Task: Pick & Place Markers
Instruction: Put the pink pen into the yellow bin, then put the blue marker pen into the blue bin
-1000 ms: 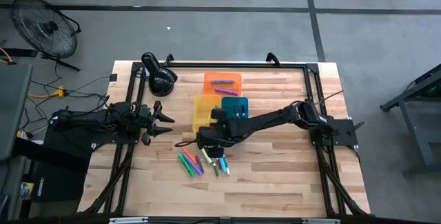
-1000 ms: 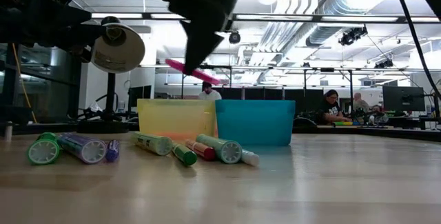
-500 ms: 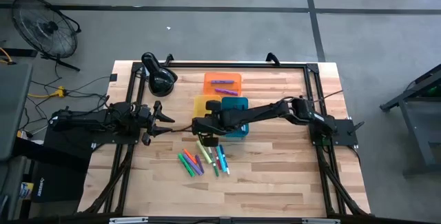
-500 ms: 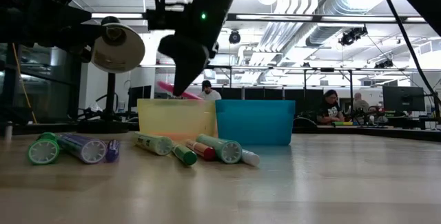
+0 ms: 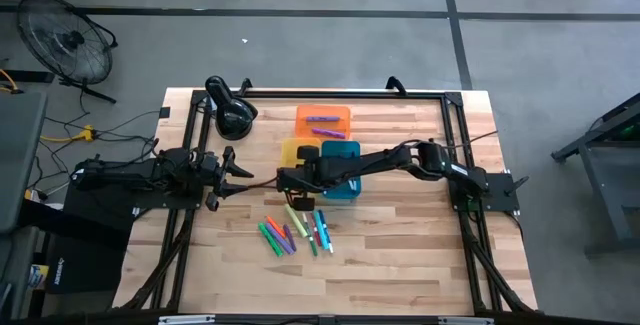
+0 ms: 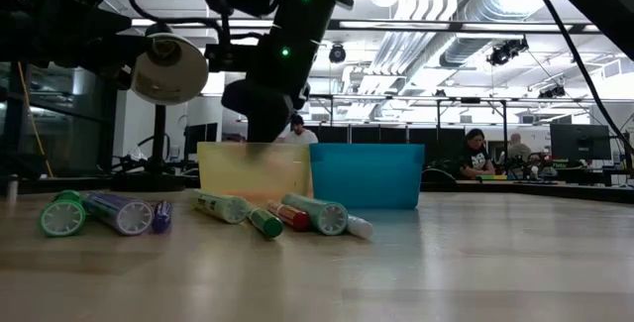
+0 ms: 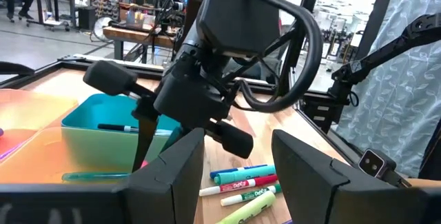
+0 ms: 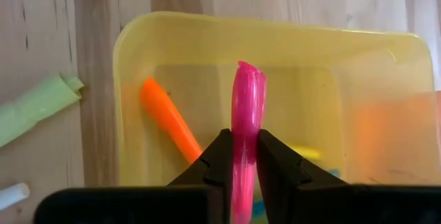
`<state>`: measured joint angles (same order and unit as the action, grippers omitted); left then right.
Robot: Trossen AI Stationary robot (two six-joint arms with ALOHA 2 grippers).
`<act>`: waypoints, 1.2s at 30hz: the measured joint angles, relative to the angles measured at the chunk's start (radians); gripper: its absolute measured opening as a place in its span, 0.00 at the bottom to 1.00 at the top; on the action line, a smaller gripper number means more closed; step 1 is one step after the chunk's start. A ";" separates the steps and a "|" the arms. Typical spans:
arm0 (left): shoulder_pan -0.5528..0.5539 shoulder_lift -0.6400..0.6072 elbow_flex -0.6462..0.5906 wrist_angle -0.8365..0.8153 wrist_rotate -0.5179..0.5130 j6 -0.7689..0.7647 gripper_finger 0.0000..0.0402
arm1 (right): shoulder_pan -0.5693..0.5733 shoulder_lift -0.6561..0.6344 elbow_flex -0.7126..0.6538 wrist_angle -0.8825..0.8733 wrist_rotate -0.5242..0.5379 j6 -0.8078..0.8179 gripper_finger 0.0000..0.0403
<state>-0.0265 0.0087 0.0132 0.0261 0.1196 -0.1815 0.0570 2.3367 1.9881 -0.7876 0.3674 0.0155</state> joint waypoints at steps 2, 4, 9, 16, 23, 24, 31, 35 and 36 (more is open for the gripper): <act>0.000 0.000 0.000 0.000 0.000 0.000 0.42 | 0.000 0.000 0.000 0.000 0.000 0.002 0.12; 0.000 0.000 0.000 0.000 0.000 0.000 0.42 | 0.000 0.000 0.000 -0.001 0.000 0.007 0.13; 0.000 0.000 0.000 0.000 0.000 0.000 0.42 | 0.000 0.000 0.000 0.000 0.000 0.010 0.16; 0.000 0.000 0.000 0.000 0.000 0.000 0.42 | 0.002 0.000 0.000 -0.001 0.018 0.062 0.20; 0.000 0.000 0.000 0.000 0.000 0.000 0.42 | 0.015 0.000 0.005 -0.006 0.128 0.063 0.28; 0.000 0.000 0.000 0.000 0.000 0.000 0.42 | 0.018 0.000 0.012 -0.014 0.147 0.067 0.30; 0.000 0.000 0.000 0.000 0.000 0.000 0.42 | 0.033 -0.002 0.073 -0.099 0.177 0.174 0.37; 0.000 0.000 0.000 0.000 0.000 0.000 0.42 | 0.050 -0.002 0.104 -0.161 0.183 0.245 0.42; 0.000 0.000 0.000 0.000 0.000 0.000 0.42 | 0.056 -0.002 0.109 -0.181 0.180 0.268 0.43</act>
<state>-0.0265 0.0086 0.0132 0.0261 0.1196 -0.1818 0.1134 2.3348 2.0972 -0.9683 0.5471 0.2835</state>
